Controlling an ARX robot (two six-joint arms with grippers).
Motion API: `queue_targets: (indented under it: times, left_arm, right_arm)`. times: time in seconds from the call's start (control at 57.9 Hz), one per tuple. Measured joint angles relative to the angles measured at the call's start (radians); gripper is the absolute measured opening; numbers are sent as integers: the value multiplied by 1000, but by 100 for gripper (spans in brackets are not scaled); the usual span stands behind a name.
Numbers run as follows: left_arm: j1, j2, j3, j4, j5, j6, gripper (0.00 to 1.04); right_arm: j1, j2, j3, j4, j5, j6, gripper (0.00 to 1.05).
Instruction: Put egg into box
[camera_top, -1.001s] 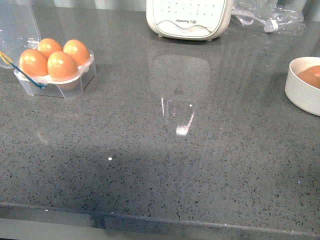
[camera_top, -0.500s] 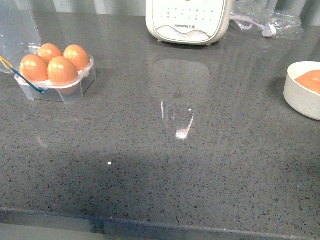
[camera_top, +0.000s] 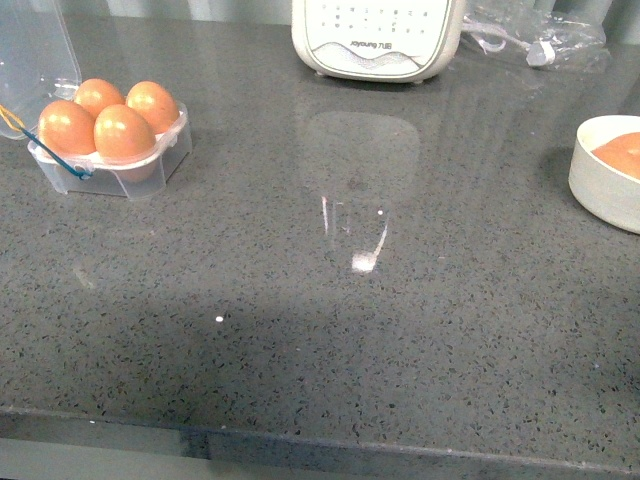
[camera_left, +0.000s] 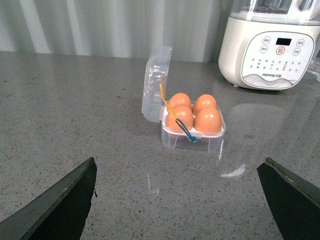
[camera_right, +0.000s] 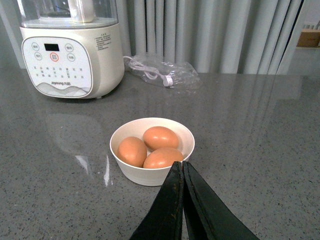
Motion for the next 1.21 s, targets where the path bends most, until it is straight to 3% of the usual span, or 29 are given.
queue_targets:
  times: [0.777,0.863,1.07,1.208]
  left_arm:
    - [0,0,0,0,0,0,98]
    - [0,0,0,0,0,0,98]
    - [0,0,0,0,0,0,98]
    - [0,0,0,0,0,0,98]
  right_arm:
    - [0,-235,-35,-187,0,0,3]
    - [0,-372,-34,-356,-2,0,3]
    - [0,-407,-34,-365,-2,0,3]
    - [0,-407,-34,-365,-3,0,23]
